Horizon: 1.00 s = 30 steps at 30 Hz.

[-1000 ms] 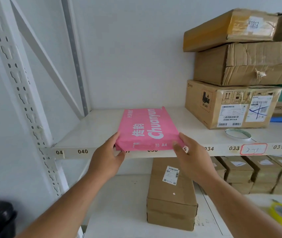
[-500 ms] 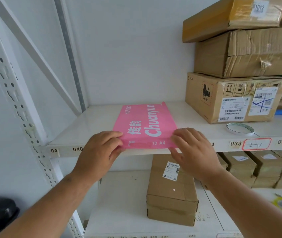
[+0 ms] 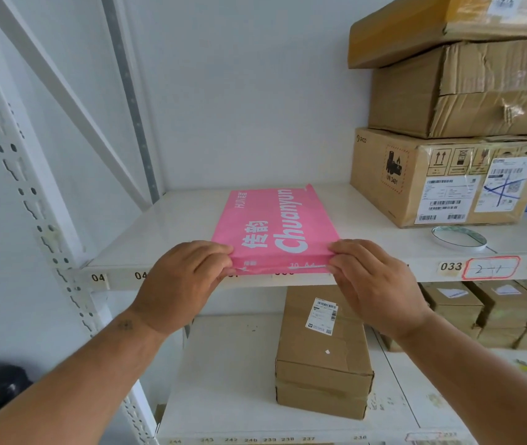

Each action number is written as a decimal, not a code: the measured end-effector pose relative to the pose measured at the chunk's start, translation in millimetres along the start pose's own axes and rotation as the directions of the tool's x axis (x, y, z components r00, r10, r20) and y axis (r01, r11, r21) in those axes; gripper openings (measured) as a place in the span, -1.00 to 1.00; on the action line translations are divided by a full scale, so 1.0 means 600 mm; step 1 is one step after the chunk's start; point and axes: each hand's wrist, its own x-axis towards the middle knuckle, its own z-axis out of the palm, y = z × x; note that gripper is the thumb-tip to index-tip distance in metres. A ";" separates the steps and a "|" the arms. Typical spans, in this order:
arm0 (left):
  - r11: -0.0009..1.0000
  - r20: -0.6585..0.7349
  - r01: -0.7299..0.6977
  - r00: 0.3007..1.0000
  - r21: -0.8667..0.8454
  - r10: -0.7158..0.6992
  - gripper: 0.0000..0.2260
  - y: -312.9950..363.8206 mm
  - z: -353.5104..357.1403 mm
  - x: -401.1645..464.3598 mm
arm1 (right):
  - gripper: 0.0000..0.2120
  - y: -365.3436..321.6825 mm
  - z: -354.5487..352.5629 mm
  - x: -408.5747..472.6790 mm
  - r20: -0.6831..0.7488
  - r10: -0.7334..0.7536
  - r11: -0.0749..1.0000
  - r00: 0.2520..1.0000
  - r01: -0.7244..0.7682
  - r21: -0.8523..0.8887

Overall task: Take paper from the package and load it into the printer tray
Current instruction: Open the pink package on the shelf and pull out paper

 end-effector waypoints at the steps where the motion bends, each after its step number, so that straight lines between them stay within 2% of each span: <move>1: 0.999 0.006 -0.029 1.000 0.021 0.029 -0.76 -0.005 0.001 -0.003 | -0.86 0.001 0.000 -0.003 -0.015 -0.014 1.000 1.000 0.014 -0.001; 5: 0.985 0.032 -0.151 0.988 0.084 0.148 -0.77 -0.021 0.000 -0.006 | -0.86 0.014 -0.002 -0.009 -0.037 -0.088 0.996 0.995 0.088 -0.010; 8: 0.986 -0.004 -0.144 0.989 0.089 0.145 -0.77 -0.016 -0.001 0.001 | -0.90 0.016 -0.003 -0.006 -0.033 -0.094 0.996 0.995 0.094 0.001; 12: 1.000 -0.067 0.014 0.998 -0.028 -0.015 -0.57 -0.005 -0.006 0.008 | -0.83 0.010 -0.009 0.001 -0.024 -0.015 0.999 1.000 0.016 0.045; 16: 0.983 -0.012 0.123 0.992 -0.138 -0.126 -0.44 -0.002 -0.013 0.015 | -0.75 0.013 -0.013 0.016 -0.028 0.097 0.986 0.995 -0.093 0.136; 18: 0.966 0.035 0.173 0.985 -0.192 -0.169 -0.53 -0.001 -0.016 0.015 | -0.80 0.012 -0.013 0.013 -0.021 0.098 0.984 0.995 -0.094 0.150; 20: 0.953 0.081 0.212 0.977 -0.217 -0.199 -0.60 0.000 -0.013 0.016 | -0.74 0.011 -0.013 0.009 0.021 0.072 0.990 0.997 -0.074 0.121; 22: 0.960 0.101 0.193 0.979 -0.204 -0.175 -0.56 -0.001 -0.008 0.021 | -0.70 0.012 -0.007 0.009 0.042 0.036 0.995 0.998 -0.040 0.089; 24: 0.973 0.109 0.149 0.985 -0.176 -0.131 -0.52 -0.001 -0.006 0.029 | -0.79 0.015 -0.005 0.016 0.030 0.028 0.994 0.999 -0.031 0.101; 27: 0.961 0.159 0.202 0.972 -0.190 -0.173 -0.62 0.001 -0.009 0.039 | -0.82 0.015 -0.009 0.033 0.058 0.086 0.988 0.995 -0.093 0.124; 30: 0.898 0.207 0.350 0.931 -0.266 -0.302 -0.74 0.006 -0.009 0.047 | -0.81 0.011 -0.014 0.048 0.130 0.183 0.966 0.975 -0.203 0.161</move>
